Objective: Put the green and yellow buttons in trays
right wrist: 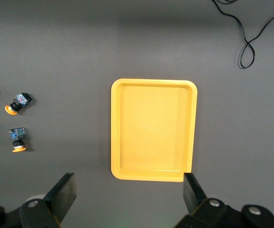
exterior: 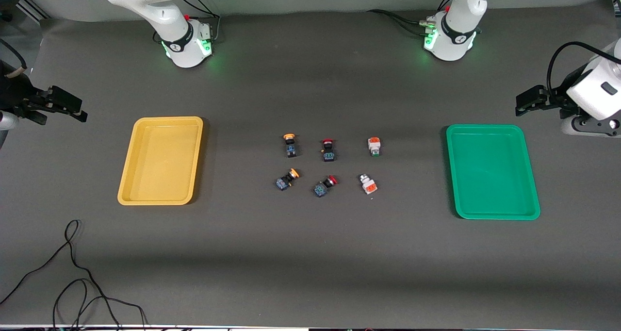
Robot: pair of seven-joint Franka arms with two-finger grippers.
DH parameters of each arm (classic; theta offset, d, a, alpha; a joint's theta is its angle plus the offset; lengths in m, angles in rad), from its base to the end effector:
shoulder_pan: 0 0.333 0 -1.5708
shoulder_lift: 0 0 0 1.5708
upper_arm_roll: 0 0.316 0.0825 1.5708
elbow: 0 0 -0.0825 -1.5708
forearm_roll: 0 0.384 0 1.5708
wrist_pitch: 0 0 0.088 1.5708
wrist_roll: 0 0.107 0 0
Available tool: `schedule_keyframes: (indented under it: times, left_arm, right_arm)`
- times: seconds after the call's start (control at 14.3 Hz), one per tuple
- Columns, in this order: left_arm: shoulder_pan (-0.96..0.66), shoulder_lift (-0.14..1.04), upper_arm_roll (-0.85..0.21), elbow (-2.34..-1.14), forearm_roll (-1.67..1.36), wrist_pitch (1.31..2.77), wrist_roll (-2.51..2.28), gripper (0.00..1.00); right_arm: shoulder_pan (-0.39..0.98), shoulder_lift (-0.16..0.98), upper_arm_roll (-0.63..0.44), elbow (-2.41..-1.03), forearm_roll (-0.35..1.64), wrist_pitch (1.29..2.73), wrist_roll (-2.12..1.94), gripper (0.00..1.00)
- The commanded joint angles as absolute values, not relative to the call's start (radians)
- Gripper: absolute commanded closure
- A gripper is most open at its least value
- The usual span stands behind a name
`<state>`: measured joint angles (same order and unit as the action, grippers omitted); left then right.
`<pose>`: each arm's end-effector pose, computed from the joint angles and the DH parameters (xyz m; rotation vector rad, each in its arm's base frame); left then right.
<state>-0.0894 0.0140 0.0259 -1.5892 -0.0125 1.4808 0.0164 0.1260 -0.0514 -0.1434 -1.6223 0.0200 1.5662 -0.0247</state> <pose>0.5465 -0.0363 0.6009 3.1239 -0.1254 -0.1920 0.5377 -0.0093 0.6276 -3.1141 -0.0117 0.0072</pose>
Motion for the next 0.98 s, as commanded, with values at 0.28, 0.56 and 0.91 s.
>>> schedule_keyframes:
  times: [0.28,0.56,0.91]
  left_arm:
    - [-0.106,0.003,0.04,-1.597,-0.017,1.471,0.029,0.01]
    - [-0.107,0.005,0.04,-1.598,-0.017,1.471,0.029,0.01]
    - [-0.113,-0.002,0.037,-1.635,-0.017,1.492,0.028,0.01]
  right_arm:
    - [0.141,-0.045,-0.141,-1.608,0.014,1.529,-0.029,0.0]
    - [0.141,-0.008,-0.143,-1.594,0.035,1.513,-0.029,0.0]
    - [0.141,0.012,-0.143,-1.577,0.072,1.493,-0.021,0.0]
